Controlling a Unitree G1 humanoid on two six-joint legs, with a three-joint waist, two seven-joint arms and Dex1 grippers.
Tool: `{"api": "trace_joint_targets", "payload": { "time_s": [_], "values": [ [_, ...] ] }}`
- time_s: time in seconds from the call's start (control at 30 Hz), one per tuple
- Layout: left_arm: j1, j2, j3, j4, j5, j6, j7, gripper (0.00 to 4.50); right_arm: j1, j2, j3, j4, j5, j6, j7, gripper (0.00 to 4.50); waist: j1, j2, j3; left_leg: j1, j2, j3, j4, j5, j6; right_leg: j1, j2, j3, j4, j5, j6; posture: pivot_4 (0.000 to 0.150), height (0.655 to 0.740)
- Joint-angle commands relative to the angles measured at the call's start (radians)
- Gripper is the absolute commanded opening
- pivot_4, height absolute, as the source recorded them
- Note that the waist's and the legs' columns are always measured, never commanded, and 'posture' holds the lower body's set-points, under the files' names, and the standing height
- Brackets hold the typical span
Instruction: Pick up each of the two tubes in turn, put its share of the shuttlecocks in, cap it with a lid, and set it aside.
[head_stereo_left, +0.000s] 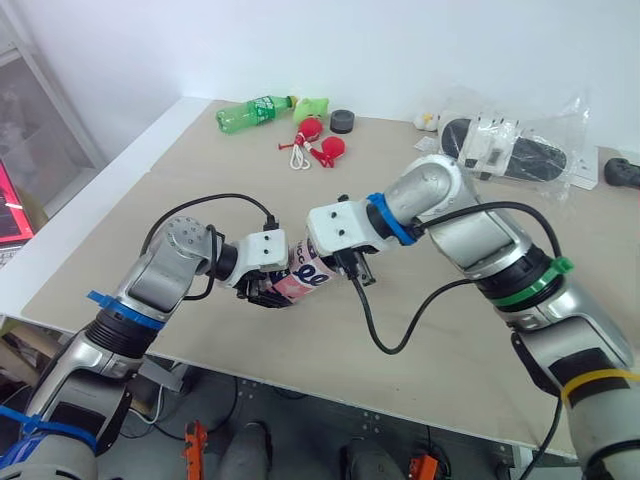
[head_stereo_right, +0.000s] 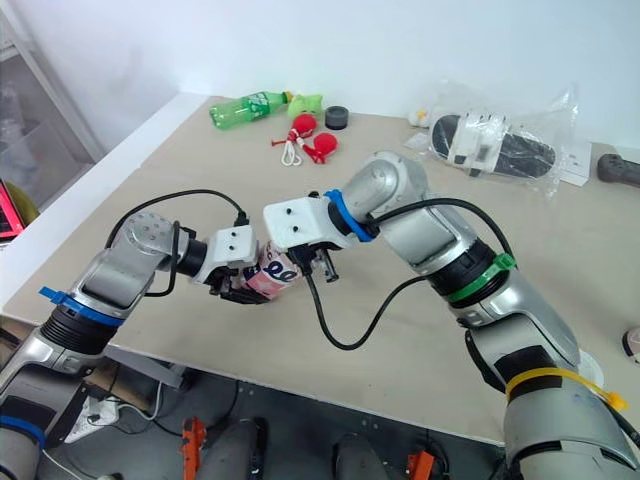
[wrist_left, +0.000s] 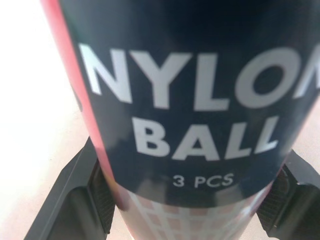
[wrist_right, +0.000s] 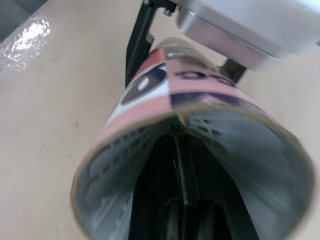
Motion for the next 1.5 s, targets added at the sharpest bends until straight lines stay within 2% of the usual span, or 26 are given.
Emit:
{"api": "trace_joint_targets", "payload": {
  "time_s": [0.03,0.37,0.5,0.93,1.3,1.5],
  "values": [
    [0.024,-0.018,-0.067,0.010,0.003,0.011,-0.009,3.04,-0.001,0.021,0.010,0.019,-0.034,-0.033,0.008,0.03,0.000,0.000,0.000,0.000,0.000,0.000,0.000,0.000,0.000,0.000,0.000,0.000,0.000,0.000,0.000,0.150,0.7400],
    [0.028,-0.022,-0.069,0.009,0.001,0.013,-0.008,3.04,0.013,0.087,-0.004,0.009,-0.037,-0.020,0.023,0.03,-0.004,0.000,0.000,0.004,0.002,0.000,0.000,0.000,0.000,0.002,0.002,-0.001,0.001,0.001,-0.001,0.150,0.7400],
    [0.029,-0.024,-0.070,0.009,0.002,0.013,-0.007,3.04,-0.012,0.074,-0.104,-0.063,0.044,0.064,0.045,0.03,-0.003,0.000,0.000,0.004,0.002,0.000,0.000,0.000,0.000,0.003,0.002,-0.001,0.001,0.001,-0.002,0.150,0.7400],
    [0.029,-0.028,-0.048,0.008,-0.012,0.006,0.007,3.04,-0.023,-0.126,-0.335,-0.179,0.230,0.215,0.099,0.03,-0.001,0.000,0.000,0.001,0.001,-0.001,0.000,0.000,0.000,0.002,0.000,-0.002,0.000,0.000,-0.001,0.150,0.7400],
    [0.014,-0.032,-0.040,0.007,-0.028,0.001,0.004,3.04,0.015,-0.162,-0.308,-0.184,0.236,0.209,0.061,0.03,0.000,0.000,0.000,0.000,0.000,-0.001,0.000,0.000,0.000,0.001,0.000,-0.002,0.000,-0.001,-0.001,0.150,0.7400],
    [0.002,-0.047,0.000,-0.028,-0.076,0.018,0.002,3.04,0.015,-0.270,-0.376,-0.153,0.274,0.175,0.115,0.03,0.000,0.000,0.000,-0.005,0.000,-0.001,0.001,0.000,0.000,0.001,-0.001,-0.003,0.000,0.000,0.000,0.150,0.7400]
  ]
}}
